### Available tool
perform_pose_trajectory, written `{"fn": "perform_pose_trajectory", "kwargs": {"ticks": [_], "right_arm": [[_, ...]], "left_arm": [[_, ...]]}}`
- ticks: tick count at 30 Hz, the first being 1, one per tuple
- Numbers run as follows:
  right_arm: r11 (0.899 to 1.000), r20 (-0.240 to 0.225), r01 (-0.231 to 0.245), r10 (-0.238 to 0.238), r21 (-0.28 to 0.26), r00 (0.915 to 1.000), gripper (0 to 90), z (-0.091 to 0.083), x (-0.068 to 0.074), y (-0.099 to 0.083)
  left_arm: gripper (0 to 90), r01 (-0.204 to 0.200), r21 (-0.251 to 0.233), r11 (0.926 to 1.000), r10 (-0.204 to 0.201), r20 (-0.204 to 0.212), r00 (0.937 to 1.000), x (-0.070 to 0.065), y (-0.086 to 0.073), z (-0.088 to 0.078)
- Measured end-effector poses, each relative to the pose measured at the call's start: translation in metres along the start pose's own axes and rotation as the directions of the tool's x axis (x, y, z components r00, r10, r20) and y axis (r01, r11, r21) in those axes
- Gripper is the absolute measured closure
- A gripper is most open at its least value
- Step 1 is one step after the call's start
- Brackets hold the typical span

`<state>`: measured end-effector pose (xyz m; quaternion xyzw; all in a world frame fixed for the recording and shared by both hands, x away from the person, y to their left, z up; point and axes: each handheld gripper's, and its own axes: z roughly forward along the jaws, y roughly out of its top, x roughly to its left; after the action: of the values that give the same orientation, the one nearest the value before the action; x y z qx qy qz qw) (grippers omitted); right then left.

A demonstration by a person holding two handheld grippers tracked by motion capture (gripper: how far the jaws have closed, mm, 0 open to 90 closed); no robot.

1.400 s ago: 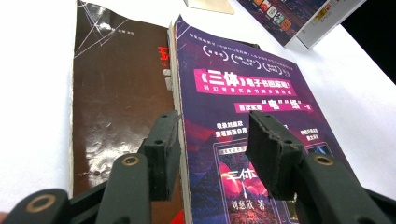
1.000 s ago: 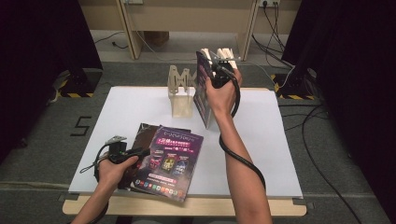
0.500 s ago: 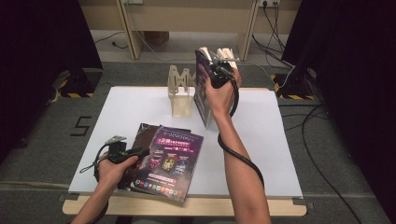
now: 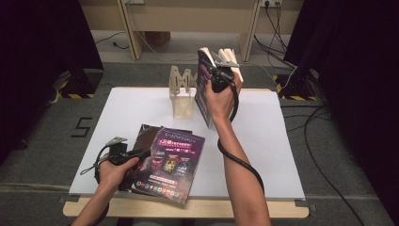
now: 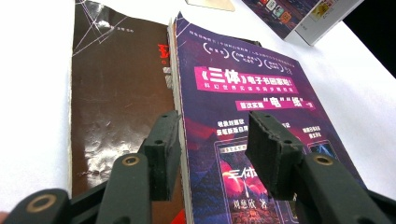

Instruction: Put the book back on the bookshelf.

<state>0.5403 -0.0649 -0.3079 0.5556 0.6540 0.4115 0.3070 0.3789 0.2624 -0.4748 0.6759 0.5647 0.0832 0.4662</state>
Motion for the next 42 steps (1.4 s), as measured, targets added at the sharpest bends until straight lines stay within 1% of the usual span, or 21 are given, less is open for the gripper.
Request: {"fn": "perform_pose_trajectory", "kwargs": {"ticks": [1, 2, 3, 4, 5, 9, 12, 22, 26, 36, 42], "right_arm": [[1.000, 0.006, 0.009, -0.009, -0.002, 0.9999, 76.4, -0.002, 0.000, 0.001], [1.000, 0.003, 0.008, -0.008, 0.007, 1.0000, 73.8, -0.003, 0.000, 0.001], [1.000, -0.011, 0.002, -0.002, 0.006, 0.9999, 71.7, -0.004, -0.001, 0.002], [1.000, -0.013, 0.002, -0.002, 0.009, 0.9999, 70.4, -0.005, -0.001, 0.002], [1.000, -0.010, 0.010, -0.010, 0.018, 0.9999, 69.2, -0.005, -0.002, 0.002], [0.999, -0.045, -0.014, 0.015, 0.029, 0.9989, 66.2, -0.010, -0.003, -0.002], [0.999, -0.057, -0.018, 0.020, 0.036, 0.9982, 64.5, -0.012, -0.005, -0.004], [0.999, -0.091, -0.034, 0.037, 0.030, 0.9952, 62.4, -0.023, -0.011, -0.011], [0.999, -0.101, -0.040, 0.043, 0.028, 0.9940, 62.1, -0.027, -0.011, -0.012], [0.999, -0.115, -0.039, 0.043, 0.037, 0.9924, 61.8, -0.033, -0.013, -0.016], [0.998, -0.124, -0.048, 0.053, 0.045, 0.9909, 61.5, -0.036, -0.015, -0.021]], "left_arm": [[53.1, 0.001, 0.001, 1.0000, -0.001, 0.001, 1.0000, 0.000, 0.000, 0.000], [53.0, 0.001, 0.001, 1.0000, -0.001, 0.001, 1.0000, 0.000, 0.000, 0.000], [53.0, 0.000, 0.002, 1.0000, 0.000, -0.001, 1.0000, -0.001, 0.000, 0.001], [53.0, 0.001, 0.004, 1.0000, -0.001, 0.001, 1.0000, -0.001, 0.000, 0.001], [52.9, -0.001, 0.003, 1.0000, 0.001, 0.002, 1.0000, -0.001, -0.001, 0.001], [52.8, 0.001, 0.005, 1.0000, -0.001, 0.002, 1.0000, -0.002, -0.001, 0.002], [52.7, -0.002, 0.006, 1.0000, 0.002, 0.003, 1.0000, -0.002, -0.002, 0.002], [52.3, -0.003, 0.009, 1.0000, 0.003, 0.001, 1.0000, -0.004, -0.002, 0.002], [52.2, -0.005, 0.008, 1.0000, 0.005, 0.002, 1.0000, -0.005, -0.002, 0.002], [51.6, -0.007, 0.011, 0.9999, 0.007, 0.002, 1.0000, -0.005, -0.003, 0.003], [51.5, -0.006, 0.012, 0.9999, 0.006, 0.000, 1.0000, -0.005, -0.003, 0.004]]}}
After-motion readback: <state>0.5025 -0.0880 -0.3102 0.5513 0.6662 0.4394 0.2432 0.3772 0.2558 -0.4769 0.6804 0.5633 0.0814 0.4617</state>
